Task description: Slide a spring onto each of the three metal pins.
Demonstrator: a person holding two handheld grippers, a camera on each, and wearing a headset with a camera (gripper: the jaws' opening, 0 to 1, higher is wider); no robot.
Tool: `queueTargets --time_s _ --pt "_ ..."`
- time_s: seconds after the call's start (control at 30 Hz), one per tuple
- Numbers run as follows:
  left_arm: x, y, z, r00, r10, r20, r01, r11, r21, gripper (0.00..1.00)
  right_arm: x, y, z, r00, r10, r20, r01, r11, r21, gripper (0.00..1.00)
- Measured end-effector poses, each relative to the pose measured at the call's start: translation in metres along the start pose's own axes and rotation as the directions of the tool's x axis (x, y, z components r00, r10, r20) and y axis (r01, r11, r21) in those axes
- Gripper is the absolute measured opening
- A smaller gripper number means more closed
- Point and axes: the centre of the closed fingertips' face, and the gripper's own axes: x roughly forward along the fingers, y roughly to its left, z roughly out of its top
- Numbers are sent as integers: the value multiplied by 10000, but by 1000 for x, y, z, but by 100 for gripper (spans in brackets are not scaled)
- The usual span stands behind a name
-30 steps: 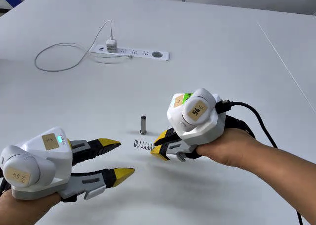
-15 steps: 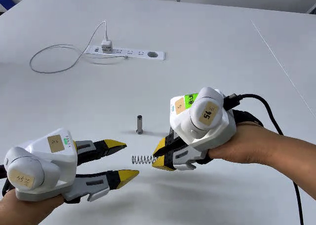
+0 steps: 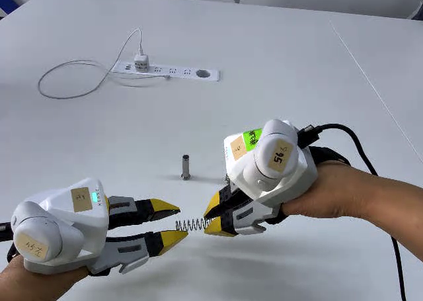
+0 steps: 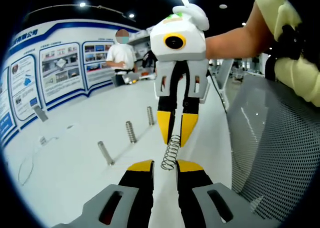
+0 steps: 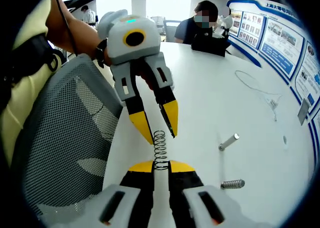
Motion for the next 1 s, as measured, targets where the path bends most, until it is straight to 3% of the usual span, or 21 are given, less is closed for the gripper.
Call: queueTargets --time_s 0.2,0.47,1.0 --pt "3 -6 -1 9997 -204 -127 208 9993 296 12 -2 2 2 9999 100 -54 -100 9999 -67 11" --pt "3 -3 -1 9998 -160 -152 165 9994 298 12 -9 2 12 10000 -6 87 6 10000 -78 11" --pt "3 -1 1 10000 -61 -31 61 9998 188 11 -14 0 48 9970 -279 725 314 9984 -473 11"
